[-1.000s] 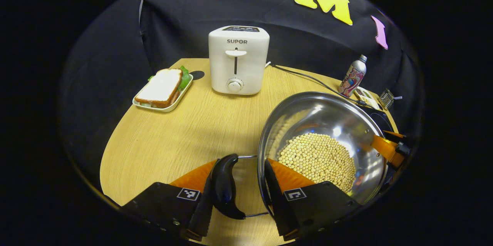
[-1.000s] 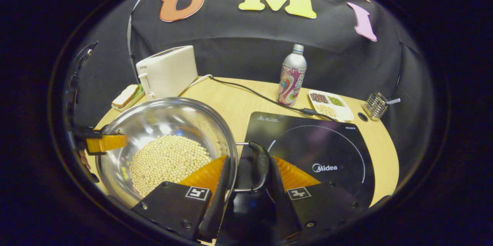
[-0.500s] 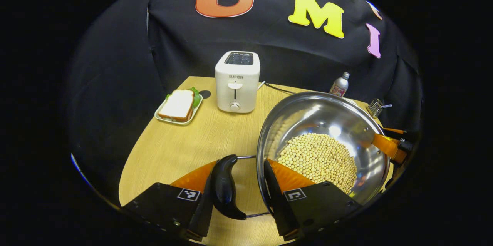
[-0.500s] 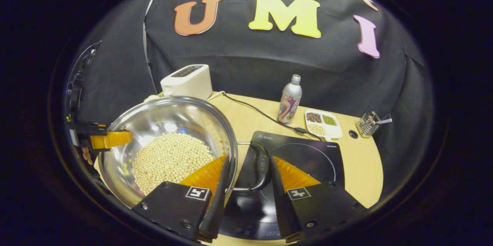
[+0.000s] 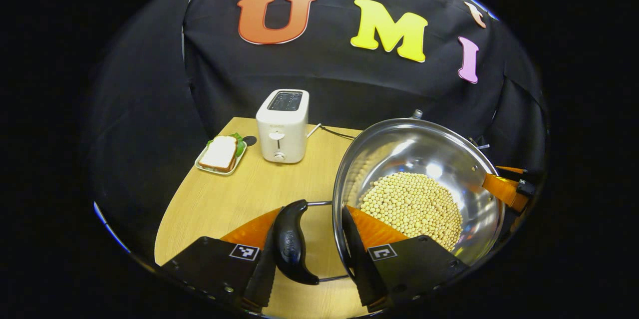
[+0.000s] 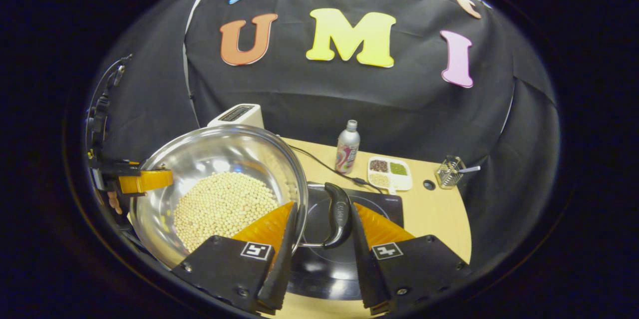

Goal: First push the handle of the pot to place it horizontally, then grasp the pot with both hands and set it on the induction cooktop.

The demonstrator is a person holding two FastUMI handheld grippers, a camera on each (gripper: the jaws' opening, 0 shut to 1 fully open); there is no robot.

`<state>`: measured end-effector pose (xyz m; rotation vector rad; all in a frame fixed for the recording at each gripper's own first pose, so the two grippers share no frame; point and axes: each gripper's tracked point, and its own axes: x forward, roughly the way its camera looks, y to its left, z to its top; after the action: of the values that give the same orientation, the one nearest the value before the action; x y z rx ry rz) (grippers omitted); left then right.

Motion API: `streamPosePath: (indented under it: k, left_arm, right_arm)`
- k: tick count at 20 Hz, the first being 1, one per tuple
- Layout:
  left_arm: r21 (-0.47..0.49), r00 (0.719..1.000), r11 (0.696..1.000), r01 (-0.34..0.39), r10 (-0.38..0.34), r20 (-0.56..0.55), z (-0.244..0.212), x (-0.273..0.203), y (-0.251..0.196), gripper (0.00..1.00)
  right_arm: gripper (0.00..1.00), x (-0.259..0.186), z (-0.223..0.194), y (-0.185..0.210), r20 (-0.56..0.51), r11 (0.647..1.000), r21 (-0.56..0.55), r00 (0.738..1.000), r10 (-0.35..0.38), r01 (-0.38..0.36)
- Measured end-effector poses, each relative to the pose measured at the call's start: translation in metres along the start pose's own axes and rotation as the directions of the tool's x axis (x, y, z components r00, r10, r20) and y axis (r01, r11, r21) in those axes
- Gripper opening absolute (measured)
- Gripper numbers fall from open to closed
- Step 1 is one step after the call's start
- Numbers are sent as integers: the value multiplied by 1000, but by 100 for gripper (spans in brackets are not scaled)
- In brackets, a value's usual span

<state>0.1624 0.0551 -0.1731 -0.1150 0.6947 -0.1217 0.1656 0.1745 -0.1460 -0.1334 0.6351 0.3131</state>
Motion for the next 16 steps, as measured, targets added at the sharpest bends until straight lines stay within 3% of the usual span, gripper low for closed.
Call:
streamPosePath:
  k: [9, 16]
  left_arm:
    - [59, 996, 995, 83, -84, 16, 15, 10, -103, 64]
    - [91, 993, 989, 116, -114, -29, 6, 50, -154, 64]
  right_arm:
    - [59, -26, -4, -104, 23, 995, 54, 996, -88, 87]
    - [59, 0, -32, -153, -25, 988, 93, 992, -123, 125]
